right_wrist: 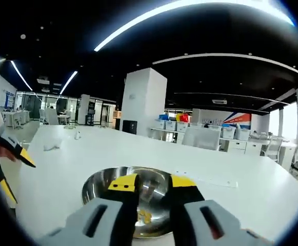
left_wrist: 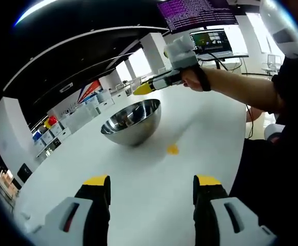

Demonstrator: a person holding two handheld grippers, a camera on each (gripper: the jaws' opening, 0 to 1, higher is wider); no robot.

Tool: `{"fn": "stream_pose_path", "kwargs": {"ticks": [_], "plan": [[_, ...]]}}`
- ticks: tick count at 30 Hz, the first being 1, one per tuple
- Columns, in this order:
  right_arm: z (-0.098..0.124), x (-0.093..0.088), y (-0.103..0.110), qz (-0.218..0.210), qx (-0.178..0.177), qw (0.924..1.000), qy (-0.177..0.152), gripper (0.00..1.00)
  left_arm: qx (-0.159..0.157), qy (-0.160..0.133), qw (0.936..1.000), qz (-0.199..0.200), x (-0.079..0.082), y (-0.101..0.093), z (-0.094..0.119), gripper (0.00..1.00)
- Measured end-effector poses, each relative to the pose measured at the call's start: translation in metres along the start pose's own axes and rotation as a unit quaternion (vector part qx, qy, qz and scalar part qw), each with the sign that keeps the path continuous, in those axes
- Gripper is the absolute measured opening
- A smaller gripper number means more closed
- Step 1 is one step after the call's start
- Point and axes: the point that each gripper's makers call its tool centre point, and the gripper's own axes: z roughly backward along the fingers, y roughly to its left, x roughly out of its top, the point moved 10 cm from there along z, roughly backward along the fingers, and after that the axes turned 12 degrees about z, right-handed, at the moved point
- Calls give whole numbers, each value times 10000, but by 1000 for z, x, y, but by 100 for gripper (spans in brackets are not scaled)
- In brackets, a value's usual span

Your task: Pick up the QQ candy scattered on the table and place it into the stainless steel bowl on the table

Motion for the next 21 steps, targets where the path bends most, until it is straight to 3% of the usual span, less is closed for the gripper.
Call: {"fn": "stream_pose_path", "kwargs": {"ticks": [9,17,21], "plan": [[14,15,0,28,-94,9997,-243,19,0,-19,10000,-8,2,-1,1,65],[50,64,16,598,-67,9934,-972,19,3,14,10000,-23,1,-2,0,65],[70,90,28,906,39,9866,-1353,19,-5,-15,10000,-30,3,-2,-1,65]]}}
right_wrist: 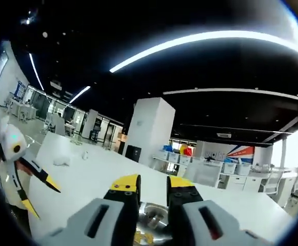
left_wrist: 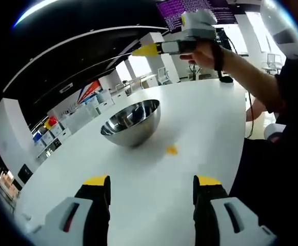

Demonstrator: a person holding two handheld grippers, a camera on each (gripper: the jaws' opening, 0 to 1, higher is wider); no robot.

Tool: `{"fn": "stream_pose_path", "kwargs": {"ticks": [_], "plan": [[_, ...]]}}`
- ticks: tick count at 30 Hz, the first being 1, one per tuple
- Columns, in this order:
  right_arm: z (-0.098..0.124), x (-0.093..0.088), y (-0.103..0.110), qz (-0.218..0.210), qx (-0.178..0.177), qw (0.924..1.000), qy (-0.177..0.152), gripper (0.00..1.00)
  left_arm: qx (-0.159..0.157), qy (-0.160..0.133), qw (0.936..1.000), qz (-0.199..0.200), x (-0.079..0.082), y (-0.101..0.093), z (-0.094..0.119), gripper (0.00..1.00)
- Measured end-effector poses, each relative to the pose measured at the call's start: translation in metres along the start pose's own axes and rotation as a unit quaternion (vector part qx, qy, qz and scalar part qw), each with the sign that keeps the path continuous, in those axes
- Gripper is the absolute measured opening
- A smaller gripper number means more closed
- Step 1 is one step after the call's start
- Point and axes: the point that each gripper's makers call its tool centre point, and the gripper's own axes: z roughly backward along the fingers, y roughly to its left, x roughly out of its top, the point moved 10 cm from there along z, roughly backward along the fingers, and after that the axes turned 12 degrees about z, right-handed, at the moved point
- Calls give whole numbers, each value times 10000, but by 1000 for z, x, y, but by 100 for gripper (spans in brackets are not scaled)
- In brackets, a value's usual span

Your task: Pick up the QQ candy scattered on the table and place it into the stainless steel bowl on the table

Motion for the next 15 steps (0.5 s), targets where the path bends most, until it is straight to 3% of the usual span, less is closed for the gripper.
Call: {"fn": "stream_pose_path", "kwargs": {"ticks": [8,11,15], "plan": [[21,36,21,-73,488,9974,-518,19,-9,-8,10000,-7,0,-1,-1,65],[26,33,34,-198,793,9955,-487,17,11,-5,10000,0,0,0,0,65],[31,3,62,-484,1107,9926,70,16,29,-14,10000,8,0,1,1,65]]}}
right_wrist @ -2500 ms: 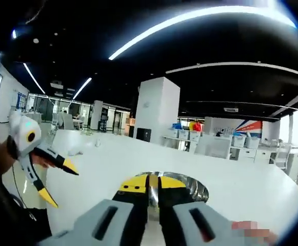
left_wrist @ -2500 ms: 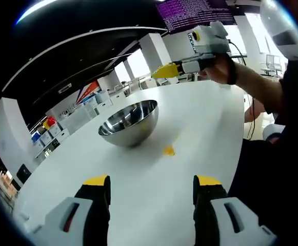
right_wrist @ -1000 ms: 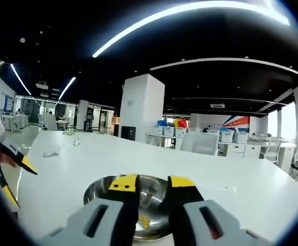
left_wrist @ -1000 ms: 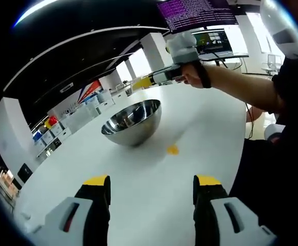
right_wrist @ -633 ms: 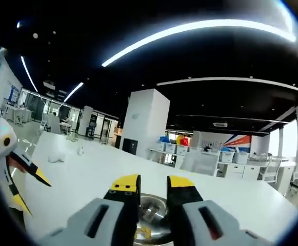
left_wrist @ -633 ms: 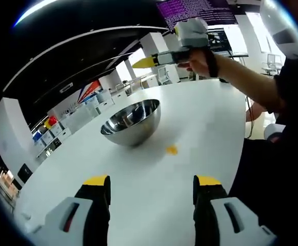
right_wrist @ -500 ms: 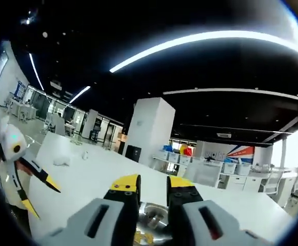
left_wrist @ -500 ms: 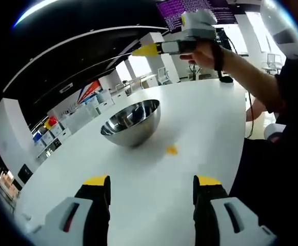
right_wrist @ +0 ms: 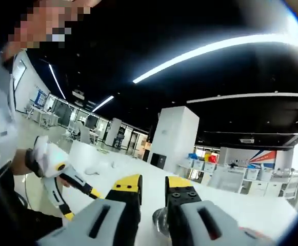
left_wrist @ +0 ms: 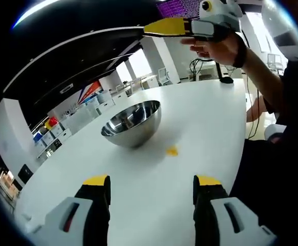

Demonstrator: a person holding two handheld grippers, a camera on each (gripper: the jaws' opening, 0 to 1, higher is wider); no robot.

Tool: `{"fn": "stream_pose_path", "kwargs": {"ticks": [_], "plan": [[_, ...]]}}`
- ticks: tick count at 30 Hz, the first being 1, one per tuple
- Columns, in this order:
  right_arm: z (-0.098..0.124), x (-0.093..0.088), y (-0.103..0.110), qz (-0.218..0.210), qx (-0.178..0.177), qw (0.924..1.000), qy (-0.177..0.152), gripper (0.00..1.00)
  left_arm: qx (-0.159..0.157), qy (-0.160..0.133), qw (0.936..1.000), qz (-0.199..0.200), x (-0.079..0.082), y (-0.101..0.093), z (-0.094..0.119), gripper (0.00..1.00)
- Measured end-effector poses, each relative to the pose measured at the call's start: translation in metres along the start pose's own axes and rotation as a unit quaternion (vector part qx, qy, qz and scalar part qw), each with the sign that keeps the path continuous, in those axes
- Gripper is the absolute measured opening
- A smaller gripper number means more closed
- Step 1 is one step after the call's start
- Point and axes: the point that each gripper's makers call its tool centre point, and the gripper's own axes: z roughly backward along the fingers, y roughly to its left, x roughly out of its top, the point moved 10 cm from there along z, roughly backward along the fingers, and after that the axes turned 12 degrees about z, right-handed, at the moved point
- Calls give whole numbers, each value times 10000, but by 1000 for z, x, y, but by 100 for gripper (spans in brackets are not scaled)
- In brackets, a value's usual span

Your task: Pick up the QQ candy scattered on the table and place it into the stainless steel bowl on the table

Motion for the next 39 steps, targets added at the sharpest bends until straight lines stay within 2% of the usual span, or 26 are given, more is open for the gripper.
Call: {"fn": "stream_pose_path", "kwargs": {"ticks": [4,7,9,14,18,21,33,39], "plan": [[1,-47,26,-409,319,9952,830,12,-20,-10,10000,12,0,0,-1,65],[3,-78,42,-717,397,9882,1294,11,-29,12,10000,17,-2,0,-2,65],[4,-101,52,-940,440,9809,1646,11,-48,26,10000,23,-3,0,-3,65],[3,-131,61,-1245,417,9697,2060,11,-106,33,9999,12,-4,-2,-5,65],[1,-144,61,-1373,370,9638,2254,11,-96,33,9999,9,-4,-2,-5,65],[0,-151,61,-1363,333,9624,2327,11,-98,41,9999,26,-5,-2,-5,65],[-14,-155,59,-1438,297,9619,2304,12,-108,59,9999,14,-5,-2,-7,65],[-19,-157,61,-1252,321,9640,2323,13,-64,65,10000,21,-6,0,-7,64]]}}
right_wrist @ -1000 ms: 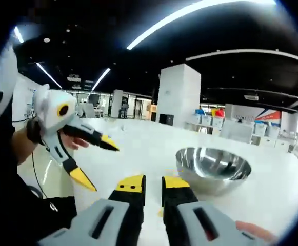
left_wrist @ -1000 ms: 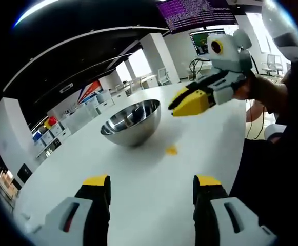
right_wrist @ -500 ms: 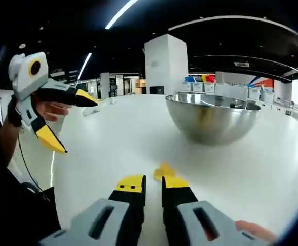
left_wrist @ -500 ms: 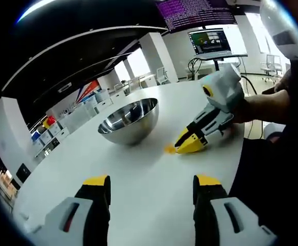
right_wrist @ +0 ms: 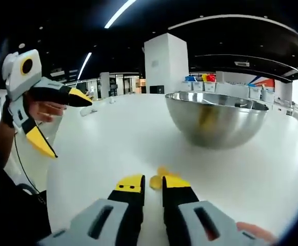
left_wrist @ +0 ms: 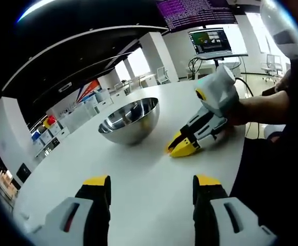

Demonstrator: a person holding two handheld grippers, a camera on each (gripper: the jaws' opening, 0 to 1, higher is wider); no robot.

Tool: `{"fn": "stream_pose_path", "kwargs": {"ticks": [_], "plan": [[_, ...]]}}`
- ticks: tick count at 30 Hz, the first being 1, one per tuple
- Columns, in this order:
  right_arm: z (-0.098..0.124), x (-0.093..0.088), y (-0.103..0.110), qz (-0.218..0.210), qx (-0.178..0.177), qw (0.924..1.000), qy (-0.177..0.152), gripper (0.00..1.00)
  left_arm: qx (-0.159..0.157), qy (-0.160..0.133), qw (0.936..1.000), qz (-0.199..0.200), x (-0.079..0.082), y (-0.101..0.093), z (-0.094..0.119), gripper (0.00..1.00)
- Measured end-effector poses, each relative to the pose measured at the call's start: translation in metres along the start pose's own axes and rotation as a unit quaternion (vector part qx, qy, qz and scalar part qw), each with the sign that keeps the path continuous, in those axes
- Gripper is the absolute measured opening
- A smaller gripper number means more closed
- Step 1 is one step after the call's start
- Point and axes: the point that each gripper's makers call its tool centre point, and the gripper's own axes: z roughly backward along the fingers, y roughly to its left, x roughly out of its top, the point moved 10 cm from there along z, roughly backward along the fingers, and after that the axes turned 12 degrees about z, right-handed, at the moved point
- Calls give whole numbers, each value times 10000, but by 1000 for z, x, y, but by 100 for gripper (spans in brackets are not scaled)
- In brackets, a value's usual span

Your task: Pick up the QQ candy scattered on the table and place it into the stainless steel bowl on the table

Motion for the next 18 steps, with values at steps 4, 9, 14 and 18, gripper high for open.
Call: {"fn": "stream_pose_path", "kwargs": {"ticks": [4,9,14,18], "plan": [[-3,0,-1,1,-22,10000,-16,12,9,26,10000,-2,-1,0,0,64],[-3,-1,1,154,-82,9998,-52,8,6,16,10000,-2,-1,1,0,64],[1,0,2,238,-62,9997,-64,6,4,13,10000,-14,-1,1,0,64],[14,15,0,-75,-6,9988,-475,5,19,-3,10000,3,-1,3,1,64]]}}
